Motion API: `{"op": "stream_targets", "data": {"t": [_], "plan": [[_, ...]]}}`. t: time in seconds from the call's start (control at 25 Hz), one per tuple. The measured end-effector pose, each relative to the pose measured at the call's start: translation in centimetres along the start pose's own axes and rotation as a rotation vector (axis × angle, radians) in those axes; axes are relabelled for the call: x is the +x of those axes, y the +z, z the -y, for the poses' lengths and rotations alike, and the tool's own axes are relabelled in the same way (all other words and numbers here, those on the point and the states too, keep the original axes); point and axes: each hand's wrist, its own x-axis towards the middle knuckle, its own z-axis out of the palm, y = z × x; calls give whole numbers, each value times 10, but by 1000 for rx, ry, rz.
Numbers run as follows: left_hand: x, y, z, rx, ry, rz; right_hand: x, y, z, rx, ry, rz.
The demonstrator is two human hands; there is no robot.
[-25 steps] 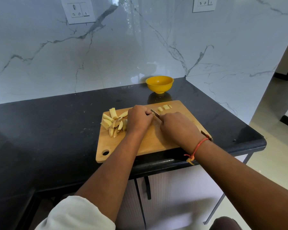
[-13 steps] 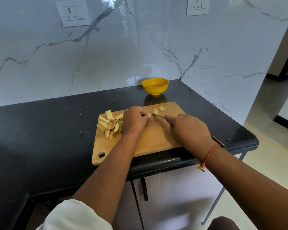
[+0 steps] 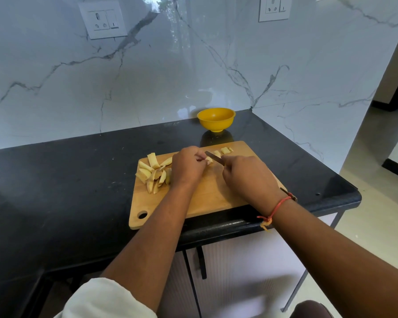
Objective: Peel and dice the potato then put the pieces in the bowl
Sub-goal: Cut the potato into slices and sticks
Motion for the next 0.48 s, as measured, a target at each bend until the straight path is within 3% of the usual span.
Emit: {"op": "stream_targets", "data": {"t": [0.48], "plan": [[1, -2, -1, 56, 27, 4, 15, 11, 9, -164, -11, 124]]}}
